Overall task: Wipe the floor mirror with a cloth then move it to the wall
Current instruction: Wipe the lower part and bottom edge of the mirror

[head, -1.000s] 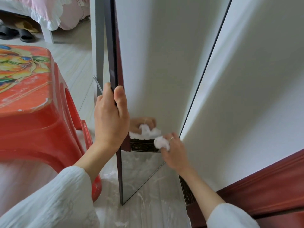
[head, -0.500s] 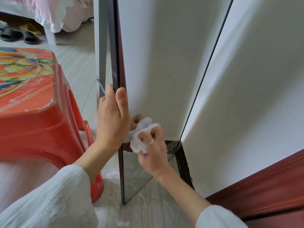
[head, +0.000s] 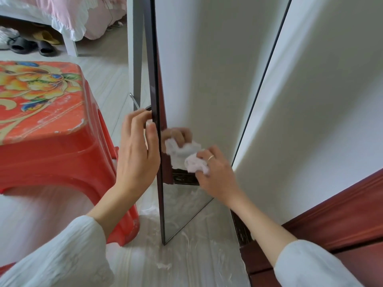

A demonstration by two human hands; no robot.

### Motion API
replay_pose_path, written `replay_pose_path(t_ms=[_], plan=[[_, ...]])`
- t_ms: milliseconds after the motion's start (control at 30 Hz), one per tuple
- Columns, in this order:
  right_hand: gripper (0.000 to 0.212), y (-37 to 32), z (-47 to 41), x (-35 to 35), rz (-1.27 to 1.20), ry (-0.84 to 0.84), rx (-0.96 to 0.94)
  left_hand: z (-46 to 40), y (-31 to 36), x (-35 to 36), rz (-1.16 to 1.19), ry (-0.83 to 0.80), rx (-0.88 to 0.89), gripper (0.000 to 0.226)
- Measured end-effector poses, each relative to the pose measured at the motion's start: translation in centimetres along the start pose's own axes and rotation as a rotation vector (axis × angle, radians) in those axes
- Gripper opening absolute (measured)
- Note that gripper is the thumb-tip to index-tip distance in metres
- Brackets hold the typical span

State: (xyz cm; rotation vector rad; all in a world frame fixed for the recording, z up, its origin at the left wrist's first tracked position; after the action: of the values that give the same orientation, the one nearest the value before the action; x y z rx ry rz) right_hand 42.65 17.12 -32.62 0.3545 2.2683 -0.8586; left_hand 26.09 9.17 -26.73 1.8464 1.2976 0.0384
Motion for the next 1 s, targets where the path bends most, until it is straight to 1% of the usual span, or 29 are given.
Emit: replay_pose_path(t_ms=[33,100,133,167,233,300,367,400,467,567,600,667,733,767,800,867,933,1000], plan=[[0.029,-0.8,-0.8,-0.6,-0.013,0.089,-0.027,0.4,-0.2,-0.2,0.016,0.031,-0.025,0.029],[0.025,-2.6,-1.9,-1.1,-0.075,0.244,-0.078,1.7,-0.7,-0.5,0.078,0.016,-0.171,0.02],[0.025,-3.5,-2.1,-1.0,-0.098,0.298,-0.097,2.6,-1.2,-0.4,0.11,-0.039,-0.263,0.016],[0.026,-4.1,-2.3,-0.7,-0.109,0.331,-0.121,3.4,-1.5,-0.2,0.132,-0.114,-0.334,0.018],[0.029,-4.8,-2.1,0.7,-0.121,0.327,-0.156,4.9,-2.3,0.4,0.14,-0.301,-0.376,0.035],[0.031,-4.7,-1.3,2.5,-0.132,0.297,-0.167,5.9,-3.0,1.0,0.222,-0.44,-0.393,0.047],[0.03,-3.9,0.3,4.4,-0.13,0.275,-0.17,6.4,-3.5,1.4,0.301,-0.481,-0.43,0.051],[0.027,-3.4,1.5,5.3,-0.136,0.263,-0.175,6.5,-3.8,1.6,0.314,-0.495,-0.451,0.053],[0.02,-2.2,4.1,6.9,-0.146,0.214,-0.167,6.8,-4.2,1.8,0.348,-0.526,-0.479,0.052],[0.016,-0.3,8.3,9.4,-0.113,0.046,-0.095,7.3,-4.3,1.9,0.378,-0.552,-0.436,0.048],[0.016,0.4,9.7,10.2,-0.09,-0.018,-0.059,7.4,-4.1,1.8,0.372,-0.548,-0.416,0.045],[0.022,1.7,12.1,11.5,-0.045,-0.143,-0.014,7.6,-3.7,1.8,0.334,-0.532,-0.365,0.03],[0.027,2.8,14.1,12.0,-0.014,-0.302,0.016,7.8,-3.4,1.9,0.307,-0.533,-0.318,0.026],[0.026,3.2,14.5,11.9,-0.007,-0.361,0.032,7.9,-3.5,1.9,0.302,-0.539,-0.297,0.023],[0.026,3.4,14.6,11.4,-0.004,-0.37,0.046,8.0,-3.8,2.0,0.304,-0.547,-0.287,0.019],[0.021,3.6,13.5,9.9,-0.011,-0.251,0.068,8.4,-4.4,2.6,0.305,-0.553,-0.269,0.013],[0.017,3.5,11.2,8.0,-0.016,-0.05,0.068,8.9,-5.0,3.3,0.287,-0.537,-0.278,0.015],[0.023,3.5,8.6,6.1,-0.03,0.15,0.069,9.3,-5.0,3.7,0.281,-0.516,-0.313,0.012]])
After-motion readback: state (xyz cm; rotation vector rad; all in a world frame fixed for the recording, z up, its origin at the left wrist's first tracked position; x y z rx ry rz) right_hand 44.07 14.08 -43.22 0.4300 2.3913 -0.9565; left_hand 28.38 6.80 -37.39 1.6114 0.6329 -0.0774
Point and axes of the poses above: each hand's wrist, its own z-axis away from the middle knuckle, its own x-axis out of the palm, y = z × x, the point moved 1 cm from there along -z, towards the middle knuckle, and after that the axes turned 11 degrees about -z, right-handed, at the moved point
